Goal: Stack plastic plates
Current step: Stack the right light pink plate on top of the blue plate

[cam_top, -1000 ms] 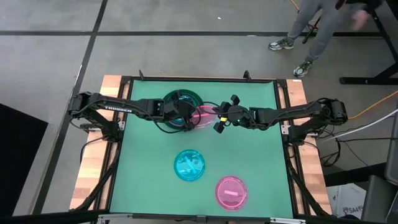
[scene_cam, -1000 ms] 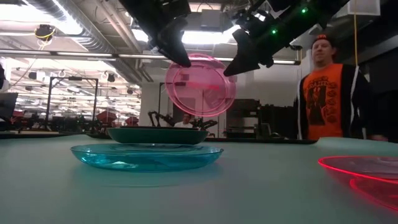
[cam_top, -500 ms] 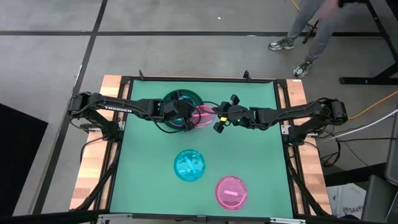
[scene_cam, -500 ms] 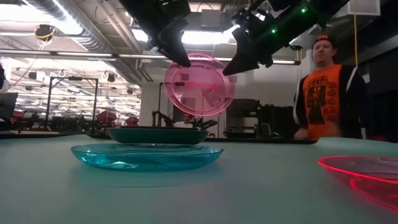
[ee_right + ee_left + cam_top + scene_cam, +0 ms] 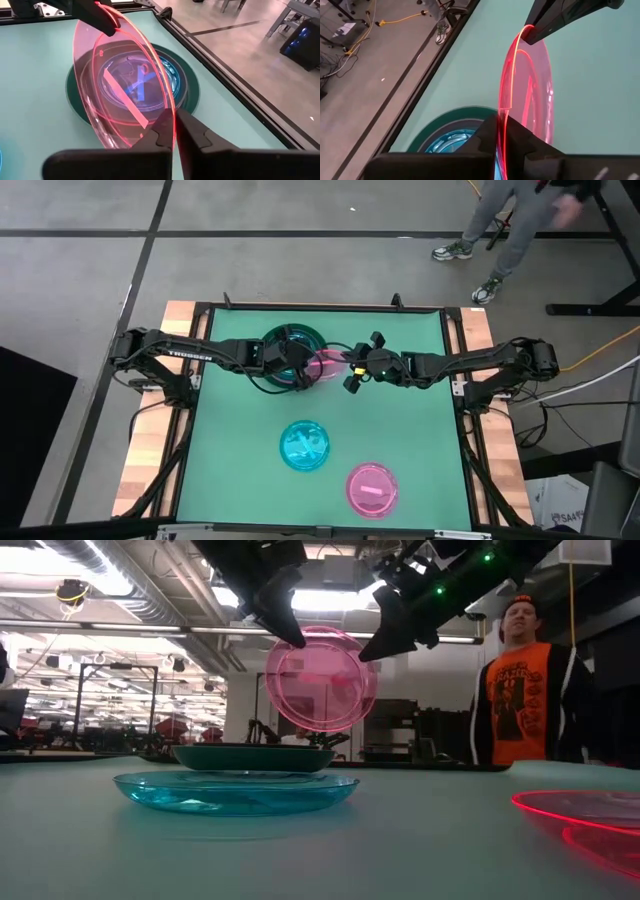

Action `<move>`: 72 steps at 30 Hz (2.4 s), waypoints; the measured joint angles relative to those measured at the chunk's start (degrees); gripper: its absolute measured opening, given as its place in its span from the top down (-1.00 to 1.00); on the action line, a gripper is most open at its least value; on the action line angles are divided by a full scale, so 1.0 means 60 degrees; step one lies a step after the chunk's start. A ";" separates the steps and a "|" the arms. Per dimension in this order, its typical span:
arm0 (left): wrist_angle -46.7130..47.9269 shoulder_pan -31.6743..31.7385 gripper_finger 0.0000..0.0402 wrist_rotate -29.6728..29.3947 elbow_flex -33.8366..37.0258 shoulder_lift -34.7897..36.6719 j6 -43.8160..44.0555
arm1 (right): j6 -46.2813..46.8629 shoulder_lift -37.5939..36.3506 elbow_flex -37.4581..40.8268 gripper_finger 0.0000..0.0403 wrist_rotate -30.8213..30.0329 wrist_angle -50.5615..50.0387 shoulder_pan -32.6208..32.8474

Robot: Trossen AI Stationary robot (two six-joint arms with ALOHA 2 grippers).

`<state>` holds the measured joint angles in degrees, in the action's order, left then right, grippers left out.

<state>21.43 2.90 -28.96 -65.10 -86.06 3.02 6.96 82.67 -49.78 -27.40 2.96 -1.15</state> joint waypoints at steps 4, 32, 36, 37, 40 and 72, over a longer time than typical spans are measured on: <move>-0.0004 0.0000 0.96 0.0006 0.0000 0.0000 -0.0002 | 0.0000 0.0000 0.0000 0.86 0.0000 0.0007 0.0000; 0.0374 0.0843 0.97 0.2290 -0.0007 0.0522 0.0881 | -0.1818 -0.1969 0.0000 0.72 -0.0008 -0.1103 0.0000; 0.0919 0.1741 0.97 0.3471 -0.0006 0.0779 0.1194 | -0.1826 -0.2031 0.0001 0.72 -0.0006 -0.1415 0.0000; 0.1039 0.1987 0.97 0.3710 -0.0015 0.0822 0.1196 | -0.1829 -0.2027 0.0004 0.72 0.0011 -0.1482 0.0004; 0.1645 0.2767 0.97 0.4357 0.0000 0.0878 0.1192 | -0.1829 -0.2025 0.0004 0.72 0.0349 -0.1833 0.0000; 0.3220 0.6357 0.97 0.7456 0.0000 -0.0659 0.1179 | -0.1818 -0.1384 0.0007 0.72 0.1512 -0.2466 0.0000</move>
<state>40.75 41.04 15.77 -65.10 -90.01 10.09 -3.95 74.37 -49.74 -18.33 -11.84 -1.15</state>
